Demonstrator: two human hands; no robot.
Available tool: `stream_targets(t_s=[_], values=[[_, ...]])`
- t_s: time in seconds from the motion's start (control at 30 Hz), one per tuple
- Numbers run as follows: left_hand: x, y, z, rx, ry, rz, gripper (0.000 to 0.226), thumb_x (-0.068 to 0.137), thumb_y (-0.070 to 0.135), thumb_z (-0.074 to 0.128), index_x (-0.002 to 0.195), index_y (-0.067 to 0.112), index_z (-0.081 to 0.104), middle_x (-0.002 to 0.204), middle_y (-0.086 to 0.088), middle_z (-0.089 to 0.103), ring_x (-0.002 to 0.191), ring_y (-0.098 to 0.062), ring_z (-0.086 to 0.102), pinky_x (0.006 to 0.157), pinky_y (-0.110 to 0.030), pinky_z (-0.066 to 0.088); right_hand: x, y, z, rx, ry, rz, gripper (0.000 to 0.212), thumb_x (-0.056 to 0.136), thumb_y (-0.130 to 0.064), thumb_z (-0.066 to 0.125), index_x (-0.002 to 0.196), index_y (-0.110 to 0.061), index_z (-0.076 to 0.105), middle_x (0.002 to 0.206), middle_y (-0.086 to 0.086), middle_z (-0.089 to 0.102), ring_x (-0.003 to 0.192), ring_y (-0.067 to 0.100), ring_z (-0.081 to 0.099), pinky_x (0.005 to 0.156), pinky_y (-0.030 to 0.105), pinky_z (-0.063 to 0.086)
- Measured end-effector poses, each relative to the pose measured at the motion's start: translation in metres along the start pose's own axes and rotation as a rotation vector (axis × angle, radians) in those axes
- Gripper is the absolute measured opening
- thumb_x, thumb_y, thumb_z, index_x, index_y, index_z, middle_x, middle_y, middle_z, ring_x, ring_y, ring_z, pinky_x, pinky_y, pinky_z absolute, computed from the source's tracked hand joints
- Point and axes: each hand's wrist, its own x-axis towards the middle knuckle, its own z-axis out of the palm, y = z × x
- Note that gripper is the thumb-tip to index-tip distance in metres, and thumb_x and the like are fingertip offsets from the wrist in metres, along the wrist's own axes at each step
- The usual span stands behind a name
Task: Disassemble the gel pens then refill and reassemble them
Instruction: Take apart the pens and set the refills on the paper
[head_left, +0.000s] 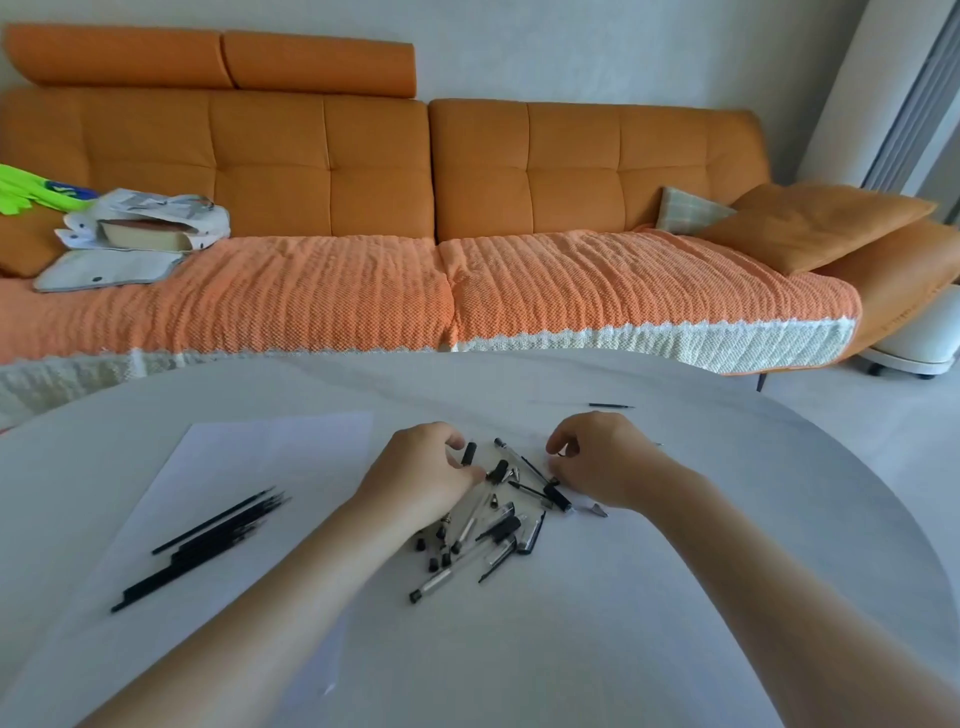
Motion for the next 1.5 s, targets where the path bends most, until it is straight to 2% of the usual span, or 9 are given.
stream_targets(t_s=[0.33, 0.5, 0.57, 0.67, 0.73, 0.87, 1.03, 1.23, 1.5], values=[[0.02, 0.027, -0.001, 0.174, 0.056, 0.176, 0.026, 0.095, 0.029, 0.052, 0.119, 0.027, 0.062, 0.104, 0.012, 0.059, 0.093, -0.009, 0.057, 0.08, -0.028, 0.05, 0.003, 0.011, -0.026, 0.164, 0.035, 0.002, 0.019, 0.094, -0.016, 0.056, 0.098, -0.026, 0.072, 0.086, -0.008, 0.072, 0.054, 0.009, 0.068, 0.055, 0.02, 0.052], [0.08, 0.055, 0.024, 0.228, -0.046, 0.324, 0.038, 0.101, 0.02, 0.043, 0.139, 0.019, 0.051, 0.142, 0.002, 0.047, 0.132, -0.017, 0.04, 0.107, -0.036, 0.038, 0.027, 0.038, -0.03, 0.258, 0.193, 0.05, 0.022, 0.093, -0.013, 0.055, 0.091, -0.029, 0.07, 0.094, -0.001, 0.072, 0.051, 0.016, 0.062, 0.054, 0.03, 0.056], [0.103, 0.064, 0.034, 0.273, -0.139, 0.337, 0.045, 0.103, 0.016, 0.039, 0.148, 0.018, 0.038, 0.155, 0.001, 0.033, 0.144, -0.019, 0.025, 0.115, -0.036, 0.027, 0.041, 0.057, -0.028, 0.179, 0.278, 0.087, 0.029, 0.098, -0.011, 0.048, 0.11, -0.028, 0.069, 0.111, 0.0, 0.067, 0.07, 0.016, 0.06, 0.07, 0.035, 0.057], [0.134, 0.068, 0.05, 0.314, -0.254, 0.309, 0.056, 0.101, 0.007, 0.031, 0.155, 0.02, 0.023, 0.162, 0.003, 0.018, 0.149, -0.018, 0.013, 0.12, -0.037, 0.017, 0.061, 0.085, -0.024, -0.023, 0.189, 0.049, 0.046, 0.101, -0.012, 0.045, 0.146, -0.022, 0.046, 0.15, -0.002, 0.043, 0.132, 0.022, 0.043, 0.11, 0.04, 0.038], [0.151, 0.067, 0.058, 0.319, -0.269, 0.301, 0.054, 0.099, 0.005, 0.032, 0.15, 0.026, 0.035, 0.157, 0.002, 0.029, 0.145, -0.019, 0.025, 0.116, -0.037, 0.025, 0.069, 0.092, -0.023, -0.034, 0.109, 0.024, 0.053, 0.102, -0.016, 0.043, 0.153, -0.023, 0.031, 0.16, -0.004, 0.029, 0.145, 0.022, 0.028, 0.117, 0.044, 0.027], [0.164, 0.066, 0.065, 0.297, -0.177, 0.371, 0.037, 0.097, 0.006, 0.044, 0.121, 0.024, 0.065, 0.121, 0.002, 0.051, 0.112, -0.018, 0.049, 0.097, -0.037, 0.043, 0.078, 0.093, -0.017, -0.071, 0.015, 0.01, 0.053, 0.104, -0.019, 0.039, 0.154, -0.028, 0.026, 0.158, -0.003, 0.032, 0.143, 0.024, 0.03, 0.116, 0.043, 0.026], [0.151, 0.067, 0.063, 0.234, -0.18, 0.411, 0.029, 0.095, 0.007, 0.052, 0.105, 0.027, 0.069, 0.112, 0.004, 0.059, 0.097, -0.014, 0.056, 0.085, -0.028, 0.046, 0.076, 0.09, -0.014, -0.223, 0.11, -0.047, 0.042, 0.102, -0.025, 0.045, 0.144, -0.034, 0.044, 0.137, 0.001, 0.05, 0.125, 0.026, 0.04, 0.104, 0.042, 0.029], [0.113, 0.075, 0.061, 0.206, -0.246, 0.435, 0.025, 0.099, 0.016, 0.049, 0.104, 0.029, 0.07, 0.098, 0.015, 0.05, 0.095, -0.009, 0.052, 0.084, -0.022, 0.038, 0.051, 0.082, -0.025, -0.187, 0.063, -0.075, 0.031, 0.098, -0.017, 0.049, 0.098, -0.04, 0.07, 0.098, -0.014, 0.063, 0.105, 0.015, 0.054, 0.093, 0.035, 0.035], [0.07, 0.077, 0.059, 0.196, -0.283, 0.417, 0.022, 0.097, 0.034, 0.049, 0.107, 0.033, 0.069, 0.098, 0.019, 0.049, 0.096, -0.006, 0.048, 0.087, -0.025, 0.04, 0.006, 0.072, -0.038, -0.082, -0.072, -0.049, 0.046, 0.087, -0.01, 0.042, 0.1, -0.046, 0.068, 0.109, -0.016, 0.061, 0.1, 0.014, 0.057, 0.097, 0.031, 0.039]])
